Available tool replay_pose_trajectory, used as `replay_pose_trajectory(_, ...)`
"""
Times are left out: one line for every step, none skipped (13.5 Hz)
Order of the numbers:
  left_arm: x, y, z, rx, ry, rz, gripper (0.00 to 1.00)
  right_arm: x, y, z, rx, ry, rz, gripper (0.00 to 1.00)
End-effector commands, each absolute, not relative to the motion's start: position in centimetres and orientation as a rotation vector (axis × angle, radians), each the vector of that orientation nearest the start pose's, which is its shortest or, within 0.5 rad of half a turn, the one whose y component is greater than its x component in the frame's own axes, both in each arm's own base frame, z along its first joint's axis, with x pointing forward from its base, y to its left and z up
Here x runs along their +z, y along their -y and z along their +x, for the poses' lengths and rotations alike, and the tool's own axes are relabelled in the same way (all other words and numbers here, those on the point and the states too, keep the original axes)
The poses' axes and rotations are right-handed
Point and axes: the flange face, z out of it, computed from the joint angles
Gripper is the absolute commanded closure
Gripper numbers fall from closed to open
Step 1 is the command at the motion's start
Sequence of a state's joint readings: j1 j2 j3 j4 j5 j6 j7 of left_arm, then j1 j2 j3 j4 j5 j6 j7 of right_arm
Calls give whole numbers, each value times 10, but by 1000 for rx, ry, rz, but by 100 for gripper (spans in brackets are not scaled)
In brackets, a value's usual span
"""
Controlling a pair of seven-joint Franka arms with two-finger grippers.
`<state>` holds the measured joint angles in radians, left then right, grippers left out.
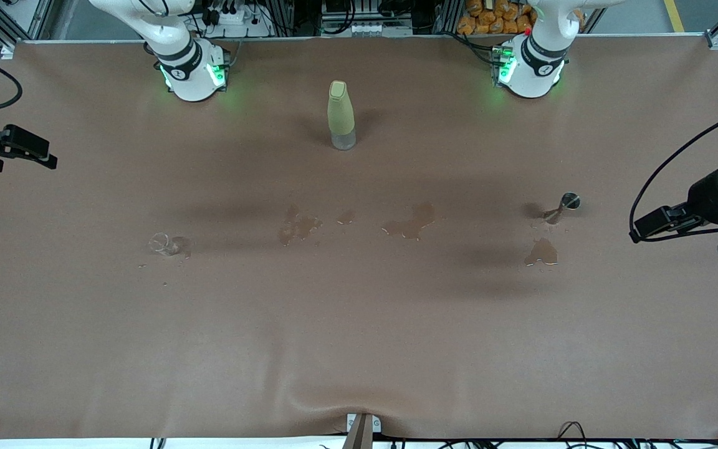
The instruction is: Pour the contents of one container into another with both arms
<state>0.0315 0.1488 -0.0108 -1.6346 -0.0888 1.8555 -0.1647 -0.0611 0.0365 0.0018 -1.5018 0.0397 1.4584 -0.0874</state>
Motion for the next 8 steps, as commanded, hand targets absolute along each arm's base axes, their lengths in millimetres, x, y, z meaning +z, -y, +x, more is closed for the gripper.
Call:
replay_pose_trajectory(541,-10,610,-88,301,-3146,0,632,28,558,111,42,-3107,0)
replay_pose_trajectory(544,-10,610,-96,273,-3131,0,632,27,558,111,42,-3105,0)
replay_pose_trajectory(546,-9,611,-103,255,-3140,0,632,27,558,111,42,-3104,0)
replay_pose_trajectory(546,-8,611,-103,240,-3151,0,632,28,558,110,40,-3101,0)
replay_pose_trajectory(546,-6,611,-102,233,-3169,0,632,28,558,110,40,-3101,0)
replay_pose_trajectory(546,-3,611,-101,225,-3192,0,632,28,558,110,40,-3099,0)
replay_pose_trajectory(546,-2,611,-102,181,-3205,0,632,28,558,110,40,-3099,0)
replay_pose_trajectory(546,-1,611,-104,103,-3208,0,633,28,558,108,40,-3100,0)
